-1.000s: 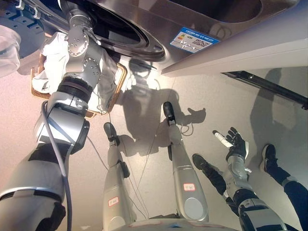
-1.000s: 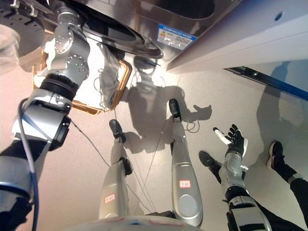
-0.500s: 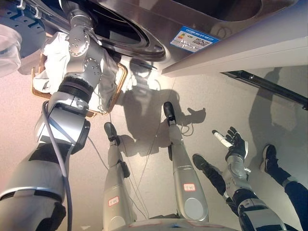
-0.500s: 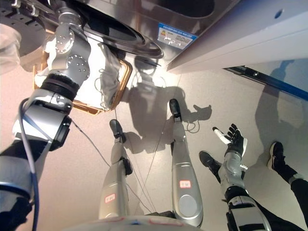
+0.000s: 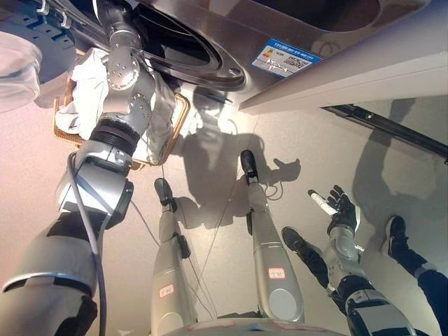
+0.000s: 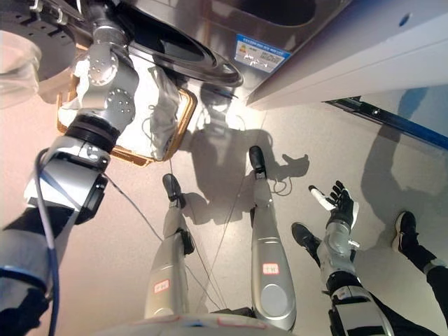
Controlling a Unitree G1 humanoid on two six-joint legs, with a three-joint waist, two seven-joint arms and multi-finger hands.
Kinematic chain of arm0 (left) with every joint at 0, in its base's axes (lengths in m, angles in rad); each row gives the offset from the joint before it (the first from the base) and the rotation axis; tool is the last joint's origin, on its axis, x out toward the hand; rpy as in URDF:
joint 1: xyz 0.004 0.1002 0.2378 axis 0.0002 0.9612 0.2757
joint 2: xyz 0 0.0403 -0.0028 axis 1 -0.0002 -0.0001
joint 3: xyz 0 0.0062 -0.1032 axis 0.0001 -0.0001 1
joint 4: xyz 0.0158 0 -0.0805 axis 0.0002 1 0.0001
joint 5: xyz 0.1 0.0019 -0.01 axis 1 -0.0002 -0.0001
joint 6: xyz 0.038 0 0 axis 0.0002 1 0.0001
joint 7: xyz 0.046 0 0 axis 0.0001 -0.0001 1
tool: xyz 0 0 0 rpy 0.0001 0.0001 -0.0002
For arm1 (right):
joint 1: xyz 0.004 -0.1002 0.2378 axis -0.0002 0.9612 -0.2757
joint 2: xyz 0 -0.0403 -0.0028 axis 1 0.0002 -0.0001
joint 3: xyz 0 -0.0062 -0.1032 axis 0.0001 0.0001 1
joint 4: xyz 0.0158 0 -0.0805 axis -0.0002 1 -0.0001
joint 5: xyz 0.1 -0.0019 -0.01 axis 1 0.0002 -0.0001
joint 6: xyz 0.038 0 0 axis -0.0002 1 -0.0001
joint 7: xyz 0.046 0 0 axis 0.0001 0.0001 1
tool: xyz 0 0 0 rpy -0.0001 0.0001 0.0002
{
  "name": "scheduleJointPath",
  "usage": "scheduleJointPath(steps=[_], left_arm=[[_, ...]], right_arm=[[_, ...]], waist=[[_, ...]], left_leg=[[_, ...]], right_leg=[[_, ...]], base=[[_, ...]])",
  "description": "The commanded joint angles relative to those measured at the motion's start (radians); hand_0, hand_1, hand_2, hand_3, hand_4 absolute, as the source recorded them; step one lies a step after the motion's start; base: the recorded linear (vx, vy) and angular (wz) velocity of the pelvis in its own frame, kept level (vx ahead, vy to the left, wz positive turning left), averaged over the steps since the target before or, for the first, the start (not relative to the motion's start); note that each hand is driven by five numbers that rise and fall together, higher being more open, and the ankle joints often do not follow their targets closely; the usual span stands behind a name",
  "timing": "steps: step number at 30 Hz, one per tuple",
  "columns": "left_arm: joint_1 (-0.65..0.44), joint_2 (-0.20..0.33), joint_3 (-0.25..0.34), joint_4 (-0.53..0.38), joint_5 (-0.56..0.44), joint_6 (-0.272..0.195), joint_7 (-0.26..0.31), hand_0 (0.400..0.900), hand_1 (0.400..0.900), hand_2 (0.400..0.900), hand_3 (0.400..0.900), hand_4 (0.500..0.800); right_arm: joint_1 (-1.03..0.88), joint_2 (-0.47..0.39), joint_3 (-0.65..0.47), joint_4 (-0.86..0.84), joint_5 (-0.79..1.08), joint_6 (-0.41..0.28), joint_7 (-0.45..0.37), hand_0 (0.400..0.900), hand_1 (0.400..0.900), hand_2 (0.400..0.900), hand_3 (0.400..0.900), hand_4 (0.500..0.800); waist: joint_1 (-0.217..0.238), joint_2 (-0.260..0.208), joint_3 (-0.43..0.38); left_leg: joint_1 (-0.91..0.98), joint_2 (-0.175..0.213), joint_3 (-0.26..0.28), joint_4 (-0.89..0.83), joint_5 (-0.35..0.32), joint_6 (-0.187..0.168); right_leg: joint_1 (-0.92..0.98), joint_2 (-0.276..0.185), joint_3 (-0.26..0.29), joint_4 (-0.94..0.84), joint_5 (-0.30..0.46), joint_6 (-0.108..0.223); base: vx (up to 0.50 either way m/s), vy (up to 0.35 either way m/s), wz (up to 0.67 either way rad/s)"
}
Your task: Put the clothes in the basket into the washing machine.
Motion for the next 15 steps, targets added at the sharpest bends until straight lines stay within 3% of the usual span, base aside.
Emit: scheduleJointPath(steps=[1, 8, 15], left_arm=[[0.072, 0.006, 0.038, -0.018, 0.126, -0.095, 0.027, 0.900, 0.900, 0.900, 0.900, 0.800], [0.336, -0.027, 0.134, -0.150, 0.135, -0.104, 0.030, 0.900, 0.900, 0.900, 0.900, 0.800], [0.479, -0.041, 0.137, -0.222, 0.170, -0.097, -0.003, 0.900, 0.900, 0.900, 0.900, 0.800]], right_arm=[[0.180, -0.055, -0.021, 0.028, 0.025, -0.027, -0.033, 0.900, 0.900, 0.900, 0.900, 0.800], [0.166, -0.050, -0.049, 0.057, 0.013, -0.014, -0.040, 0.900, 0.900, 0.900, 0.900, 0.800], [0.142, -0.065, -0.075, 0.103, -0.001, 0.010, -0.036, 0.900, 0.900, 0.900, 0.900, 0.800]], waist=[[0.025, 0.031, -0.144], [0.059, 0.021, -0.132], [0.086, 0.004, -0.146]], left_leg=[[-0.020, 0.046, -0.081, -0.002, -0.009, -0.029], [0.037, 0.044, -0.078, 0.017, -0.025, -0.013], [0.094, 0.039, -0.092, 0.080, -0.070, -0.001]], right_leg=[[0.058, -0.006, -0.014, 0.020, -0.079, 0.016], [0.118, -0.009, -0.026, 0.044, -0.104, 0.009], [0.217, -0.027, -0.051, 0.055, -0.122, 0.007]], base=[[0.00, -0.009, 0.03], [0.01, 0.002, 0.07], [0.02, 0.028, 0.08]])
